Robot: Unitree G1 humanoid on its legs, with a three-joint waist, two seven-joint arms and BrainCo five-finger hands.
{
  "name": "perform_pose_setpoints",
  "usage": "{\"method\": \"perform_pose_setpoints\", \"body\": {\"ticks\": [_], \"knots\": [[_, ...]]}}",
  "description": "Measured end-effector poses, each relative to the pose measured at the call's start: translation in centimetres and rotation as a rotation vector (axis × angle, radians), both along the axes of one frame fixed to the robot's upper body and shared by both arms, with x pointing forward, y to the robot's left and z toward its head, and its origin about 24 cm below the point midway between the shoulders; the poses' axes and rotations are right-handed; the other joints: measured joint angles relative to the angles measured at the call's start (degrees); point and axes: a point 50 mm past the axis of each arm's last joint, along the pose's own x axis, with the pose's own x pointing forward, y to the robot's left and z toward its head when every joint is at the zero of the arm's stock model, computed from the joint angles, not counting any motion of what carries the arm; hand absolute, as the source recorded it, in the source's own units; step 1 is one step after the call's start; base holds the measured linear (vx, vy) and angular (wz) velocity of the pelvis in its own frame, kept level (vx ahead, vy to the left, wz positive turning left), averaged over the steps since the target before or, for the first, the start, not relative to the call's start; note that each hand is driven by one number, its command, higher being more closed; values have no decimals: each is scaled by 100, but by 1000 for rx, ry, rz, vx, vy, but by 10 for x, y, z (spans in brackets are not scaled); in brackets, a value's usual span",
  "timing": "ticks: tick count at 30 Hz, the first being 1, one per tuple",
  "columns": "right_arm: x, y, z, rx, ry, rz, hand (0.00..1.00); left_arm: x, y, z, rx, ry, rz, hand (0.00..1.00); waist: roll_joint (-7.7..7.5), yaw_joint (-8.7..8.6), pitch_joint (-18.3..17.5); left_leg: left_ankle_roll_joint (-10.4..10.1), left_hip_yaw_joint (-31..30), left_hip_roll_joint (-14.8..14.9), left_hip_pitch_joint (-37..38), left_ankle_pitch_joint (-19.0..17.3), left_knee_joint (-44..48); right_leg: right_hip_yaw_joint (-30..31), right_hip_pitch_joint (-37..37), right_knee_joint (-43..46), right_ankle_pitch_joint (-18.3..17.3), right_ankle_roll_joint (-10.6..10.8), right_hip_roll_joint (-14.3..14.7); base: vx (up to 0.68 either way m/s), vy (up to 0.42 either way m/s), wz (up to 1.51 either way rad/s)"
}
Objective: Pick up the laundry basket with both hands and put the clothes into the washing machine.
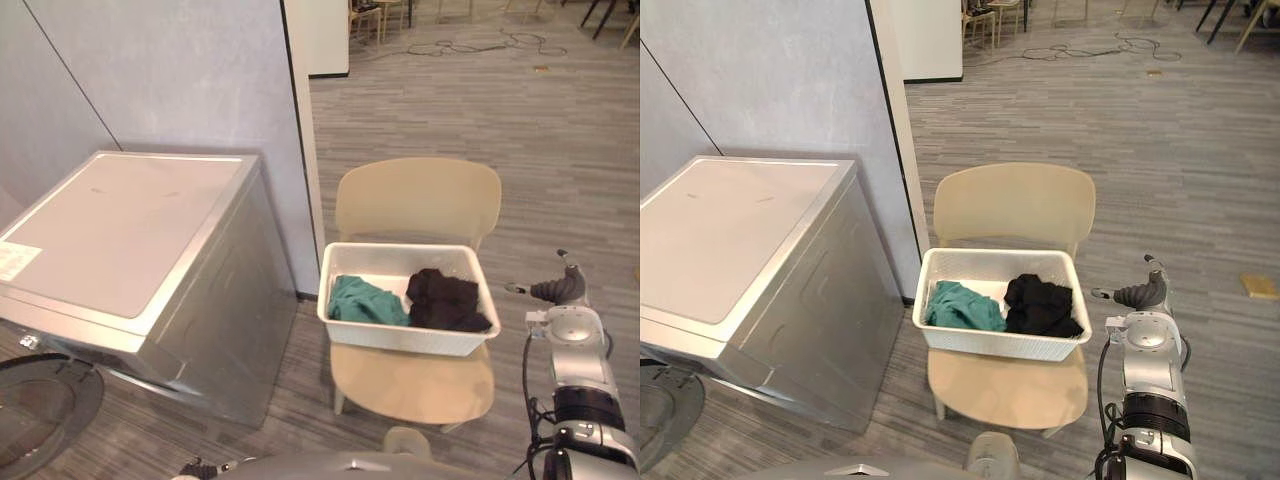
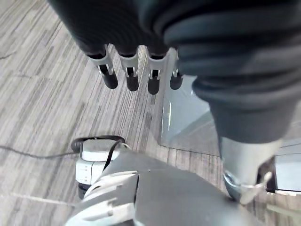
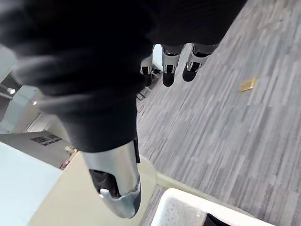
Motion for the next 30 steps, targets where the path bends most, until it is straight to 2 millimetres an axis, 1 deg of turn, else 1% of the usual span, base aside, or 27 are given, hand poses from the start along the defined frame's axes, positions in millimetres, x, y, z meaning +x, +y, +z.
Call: {"method": "perform_pose_setpoints", "body": {"ticks": [1, 2, 3, 4, 5, 6, 7, 8, 9, 10, 11, 12, 13, 15, 16, 17, 19, 22, 23, 26, 28, 30], "knots": [[1, 1, 0, -1, 1, 6, 0, 1, 1, 0, 1, -12, 30, 0, -68, 47, -32, 300, -40, 21, -254, 315, 447, -104, 189, -207, 30, -112, 102, 145, -249, 20], [3, 5, 0, -4, 3, 21, 0, 3, 1, 1, 2, -19, 42, 0, -97, 79, -33, 605, 3, 40, -449, 624, 841, -160, 371, -378, 53, -190, 163, 171, -281, 17], [7, 9, -1, -6, 7, 41, 0, 4, 1, 1, 4, -26, 46, 0, -168, 131, 6, 877, 128, 72, -610, 1005, 1200, -182, 554, -529, 75, -266, 221, 181, -301, 1], [11, 15, -1, -5, 4, 65, 0, 8, -1, 2, 1, -39, 45, 0, -239, 206, 45, 1026, 313, 123, -804, 1485, 1614, -193, 783, -700, 97, -355, 262, 125, -210, -10], [12, 16, 0, -2, -5, 67, 0, 7, -2, 1, -3, -39, 43, 0, -246, 263, 50, 1027, 428, 123, -894, 1389, 1891, -210, 880, -762, 98, -408, 252, 95, -176, -2], [12, 19, -1, 4, -13, 71, 0, 4, -4, 1, -5, -30, 30, 0, -246, 258, 51, 1021, 683, -8, -1103, 739, 2386, -293, 1091, -936, 119, -452, 221, 74, -134, 20], [13, 21, -1, 10, -15, 74, 0, 4, -3, 1, -3, -28, 14, 0, -263, 241, 60, 906, 913, -348, -1192, 81, 2406, -376, 1271, -1104, 143, -454, 145, 65, -121, 31], [13, 22, -2, 10, -14, 77, 0, 5, -5, 1, -5, -30, 6, 0, -256, 238, 64, 821, 1022, -551, -1201, -152, 2214, -416, 1345, -1205, 168, -450, 127, 53, -57, 36], [14, 25, -4, 13, -9, 89, 0, 8, -7, 1, -7, -36, -14, 0, -239, 224, 70, 677, 1166, -933, -1151, -420, 1529, -491, 1408, -1363, 236, -420, 104, 50, 4, 19], [16, 30, -6, 11, -3, 112, 0, 9, -9, 1, -9, -37, -31, 0, -209, 250, 66, 577, 1287, -1256, -962, -411, 449, -502, 1335, -1390, 262, -411, 122, 62, 33, 9], [17, 33, -6, 7, -1, 126, 0, 8, -11, 1, -13, -35, -34, 0, -165, 265, 75, 672, 1380, -1325, -918, -263, 108, -500, 1292, -1367, 262, -409, 173, 90, 66, -10], [21, 39, -7, 13, -1, 146, 0, 7, -15, 0, -24, -29, -41, 0, -8, 285, 156, 819, 1651, -1281, -809, -76, -256, -486, 1248, -1293, 230, -370, 377, 103, 70, 0], [22, 50, -16, 48, 5, 163, 0, 7, -9, 0, -7, -18, -49, 0, -122, 270, 241, 759, 1682, -1349, -738, 34, -425, -484, 1232, -1255, 223, -338, 295, 86, 62, -2], [27, 68, -21, 62, 13, 219, 0, 11, -4, 1, 7, -20, -67, 0, -231, 267, 312, 806, 1699, -1447, -684, 91, -637, -457, 1203, -1286, 201, -288, 206, 35, 62, 4], [28, 76, -25, 73, 20, 251, 0, 13, -4, 2, 11, -21, -89, 0, -245, 261, 317, 836, 1702, -1528, -657, 134, -766, -454, 1180, -1319, 199, -236, 142, 16, 90, 9], [29, 80, -26, 77, 21, 265, 0, 14, -4, 2, 11, -22, -98, 0, -242, 259, 316, 870, 1705, -1566, -625, 176, -857, -449, 1183, -1346, 210, -213, 112, 11, 89, 5], [29, 92, -32, 95, 47, 322, 0, 15, -6, 2, 17, -20, -135, 0, -206, 247, 293, 922, 1724, -1684, -497, 353, -1248, -417, 1163, -1463, 260, -126, 34, 18, 65, 1], [27, 101, -40, 109, 95, 377, 0, 15, -6, 2, 10, -18, -143, 0, -198, 250, 287, 961, 1723, -1746, -412, 601, -1710, -412, 1121, -1663, 380, -74, 19, 14, 38, 0], [26, 102, -42, 111, 102, 383, 0, 15, -6, 2, 9, -18, -144, 0, -204, 254, 291, 963, 1728, -1746, -401, 631, -1779, -408, 1118, -1711, 408, -73, 26, 26, 22, -5], [25, 111, -48, 90, 147, 439, 0, 17, -4, 2, 15, -20, -164, 0, -255, 258, 323, 967, 1750, -1745, -395, 736, -1987, -371, 1067, -1863, 517, -67, 70, 30, 7, -9], [25, 121, -53, 82, 177, 497, 0, 21, -3, 3, 19, -31, -169, 0, -304, 256, 355, 966, 1757, -1743, -385, 800, -2107, -367, 1054, -1948, 565, -71, 94, 35, -12, -5], [25, 127, -58, 82, 199, 527, 0, 24, -2, 4, 22, -45, -173, 0, -347, 271, 382, 963, 1743, -1747, -383, 849, -2190, -395, 1056, -1974, 595, -70, 105, 36, -12, 4]]}}
